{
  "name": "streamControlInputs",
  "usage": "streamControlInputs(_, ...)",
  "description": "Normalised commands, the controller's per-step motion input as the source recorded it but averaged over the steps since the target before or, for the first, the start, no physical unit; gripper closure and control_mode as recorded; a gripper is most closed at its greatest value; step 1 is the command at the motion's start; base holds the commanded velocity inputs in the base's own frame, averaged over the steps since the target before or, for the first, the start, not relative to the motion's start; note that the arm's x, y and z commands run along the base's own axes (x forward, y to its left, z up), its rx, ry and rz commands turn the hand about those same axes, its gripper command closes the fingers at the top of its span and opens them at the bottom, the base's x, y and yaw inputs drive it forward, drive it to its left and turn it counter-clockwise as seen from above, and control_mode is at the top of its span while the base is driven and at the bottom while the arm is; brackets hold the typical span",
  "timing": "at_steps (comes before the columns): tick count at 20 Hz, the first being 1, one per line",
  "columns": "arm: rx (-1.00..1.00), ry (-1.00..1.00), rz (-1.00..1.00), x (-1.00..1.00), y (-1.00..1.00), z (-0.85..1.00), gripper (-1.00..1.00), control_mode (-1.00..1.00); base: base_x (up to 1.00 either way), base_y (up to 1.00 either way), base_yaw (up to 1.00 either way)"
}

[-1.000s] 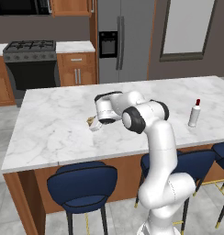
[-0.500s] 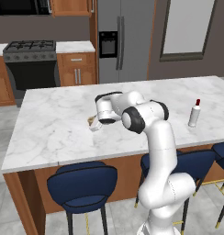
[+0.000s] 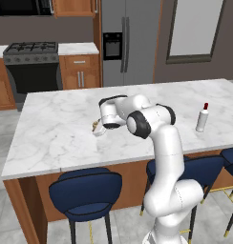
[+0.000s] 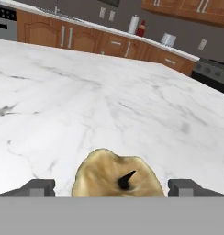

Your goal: Get the candle and the liquor from the cabinet and move them to the dining counter.

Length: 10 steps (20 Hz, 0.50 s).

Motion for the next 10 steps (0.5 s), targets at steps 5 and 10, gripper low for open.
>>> streamControlInputs(5,0.00,0.00,0.00,0.00,0.00,0.03,-1.00,-1.00,0.00,0.00,0.00)
streamControlInputs(10,0.00,0.00,0.00,0.00,-0.08,0.34,-1.00,-1.00,0.00,0.00,0.00)
